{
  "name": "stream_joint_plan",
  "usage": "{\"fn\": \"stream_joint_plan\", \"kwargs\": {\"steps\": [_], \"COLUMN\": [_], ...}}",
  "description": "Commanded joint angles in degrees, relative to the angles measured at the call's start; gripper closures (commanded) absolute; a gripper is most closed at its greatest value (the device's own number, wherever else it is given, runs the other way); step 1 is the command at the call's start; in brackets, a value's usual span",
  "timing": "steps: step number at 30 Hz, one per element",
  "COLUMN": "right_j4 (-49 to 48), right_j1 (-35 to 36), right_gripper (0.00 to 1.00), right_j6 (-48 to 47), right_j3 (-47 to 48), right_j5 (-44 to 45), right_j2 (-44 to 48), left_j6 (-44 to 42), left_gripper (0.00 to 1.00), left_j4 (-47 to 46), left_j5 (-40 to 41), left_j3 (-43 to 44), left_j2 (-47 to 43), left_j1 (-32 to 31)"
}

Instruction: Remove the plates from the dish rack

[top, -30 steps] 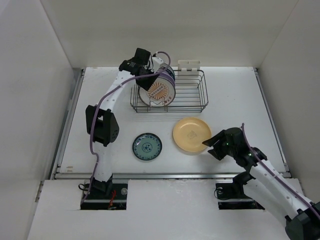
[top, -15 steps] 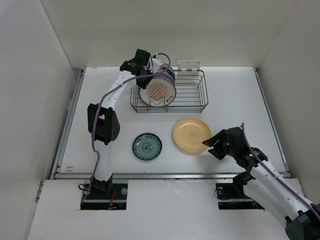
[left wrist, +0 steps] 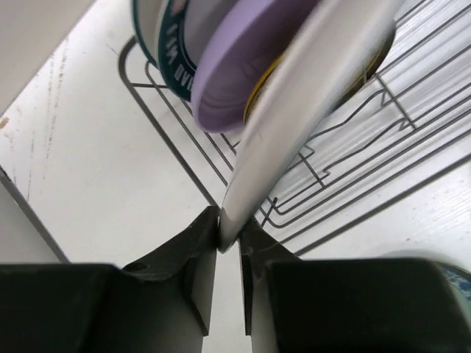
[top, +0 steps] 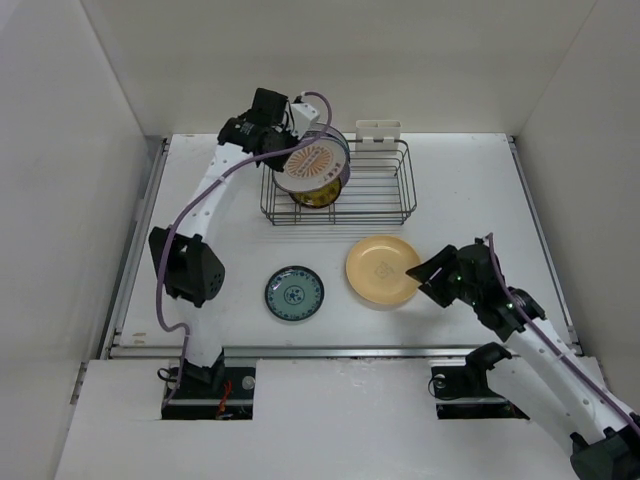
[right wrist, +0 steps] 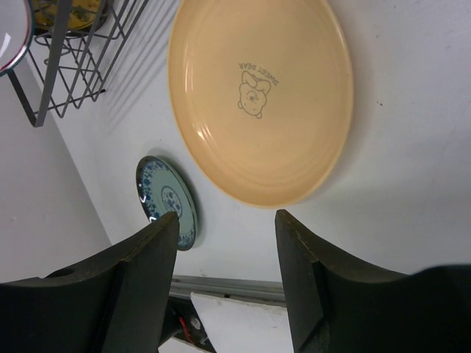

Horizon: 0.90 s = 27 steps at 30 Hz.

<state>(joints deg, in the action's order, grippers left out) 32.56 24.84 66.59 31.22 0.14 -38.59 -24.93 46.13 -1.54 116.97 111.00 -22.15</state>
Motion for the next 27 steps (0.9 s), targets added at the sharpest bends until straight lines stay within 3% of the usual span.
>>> {"fn": "stream_joint_plan", "kwargs": {"steps": [1,7,11,15,22,27], "right_j4": [1.3,2.5,3.0,2.2,3.0,2.3], "right_j1": [0.5,0.5,0.5,0.5,0.5,0.5], "right_gripper": [0.39,0.39,0.38,0.38,0.38,0.38], "right_j6": [-2.9,-5.4,-5.9,-5.9,-5.9,-5.9], "right_j3": [3.1,5.3,6.7,6.7,6.7,6.7], "right_j5": [1.5,2.1,3.2,2.7,2.7,2.7], "right_j2": [0.5,0.5,0.5,0.5,0.5,1.1], "left_j6": [3.5,5.2,7.6,7.6,8.8,8.8], "left_gripper": [1.0,1.0,1.0,1.0,1.0,1.0], "left_j4": [0.0,3.9,5.7,2.4,2.6,0.1], "left_j5": [-2.9,-5.7,-12.2,-6.7,-7.5,-3.0], "left_j3": [0.5,0.5,-1.4,-6.4,-4.6,-3.5], "left_j2": [-7.2,-9.7,-13.2,-13.0,-12.9,-14.8], "left_j1": [-0.3,-0.3,-0.8,-0.8,-0.8,-0.8]}}
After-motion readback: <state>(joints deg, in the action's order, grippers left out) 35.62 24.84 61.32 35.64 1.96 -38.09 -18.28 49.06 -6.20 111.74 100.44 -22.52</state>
